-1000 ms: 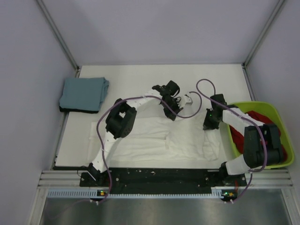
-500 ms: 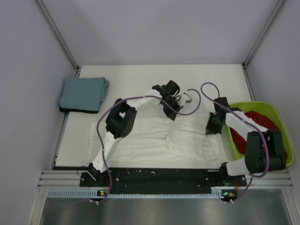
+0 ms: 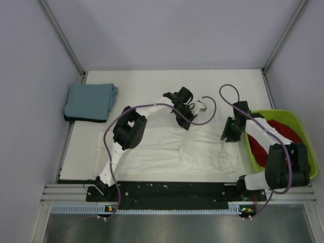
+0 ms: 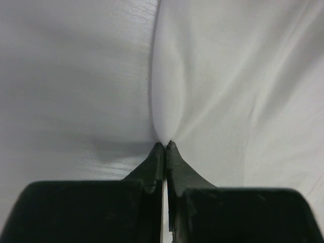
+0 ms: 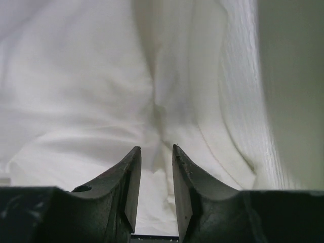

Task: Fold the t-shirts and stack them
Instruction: Fold the other side of the tshirt into a rectangle, then rotate the tshirt 90 degrees

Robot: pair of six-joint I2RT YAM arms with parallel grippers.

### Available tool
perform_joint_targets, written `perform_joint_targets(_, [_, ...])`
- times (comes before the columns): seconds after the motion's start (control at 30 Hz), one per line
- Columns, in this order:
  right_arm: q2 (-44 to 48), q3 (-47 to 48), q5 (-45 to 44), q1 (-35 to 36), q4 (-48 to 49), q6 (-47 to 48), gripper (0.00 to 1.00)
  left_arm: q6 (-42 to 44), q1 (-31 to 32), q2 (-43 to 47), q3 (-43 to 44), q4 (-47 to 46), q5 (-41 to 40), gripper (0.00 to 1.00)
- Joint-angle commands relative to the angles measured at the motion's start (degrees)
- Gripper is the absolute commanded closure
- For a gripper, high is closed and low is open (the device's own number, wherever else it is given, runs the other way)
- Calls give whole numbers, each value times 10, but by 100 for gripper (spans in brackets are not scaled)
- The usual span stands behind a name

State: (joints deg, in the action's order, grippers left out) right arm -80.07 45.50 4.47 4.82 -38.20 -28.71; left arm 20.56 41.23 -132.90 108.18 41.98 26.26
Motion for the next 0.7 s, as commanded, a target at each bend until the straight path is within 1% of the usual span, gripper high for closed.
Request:
perform_joint_targets(0.0, [66,79,-42,38,9,16,67,23,-6,3,-24,7,-18,100])
perform_joint_targets(0.03, [69,87,-66,41,15,12,67,23,-5,3,-23,7,-18,100])
perform_joint_targets(0.07, [63,91,-66,41,32,9,69,22,-6,2,-22,7,-18,100])
perform_joint_targets(0.1, [49,94,-63,41,46,6,79,20,-6,2,-20,7,-18,100])
perform_joint_targets(0.13, [26,100,-49,40,58,2,93,20,-6,1,-19,7,-18,100])
perform_joint_targets(0.17, [1,109,-25,37,72,4,100,21,-5,2,-18,7,-18,100])
perform_joint_targets(0.27, [-88,132,-6,34,93,-6,100,21,-6,4,-19,6,-23,100])
perform_joint_targets(0.37, [-151,144,-12,14,112,-38,100,21,-6,5,-20,6,-31,100])
perform_joint_targets(0.4, [-167,145,-15,6,110,-42,100,22,-6,8,-18,7,-34,97])
perform_joint_targets(0.47, [-191,143,-19,-9,106,-41,100,26,-7,17,-17,9,-46,85])
perform_joint_targets(0.5, [-205,140,-37,-11,107,-31,100,34,-10,33,-17,8,-54,75])
perform_joint_targets(0.53, [-213,146,-42,-11,107,-27,100,37,-13,43,-17,7,-54,68])
perform_joint_targets(0.6, [-240,176,-39,-11,107,-14,100,48,-20,68,-11,9,-55,57])
perform_joint_targets(0.67, [-276,226,-39,-11,104,-7,100,63,-30,96,-4,15,-60,49])
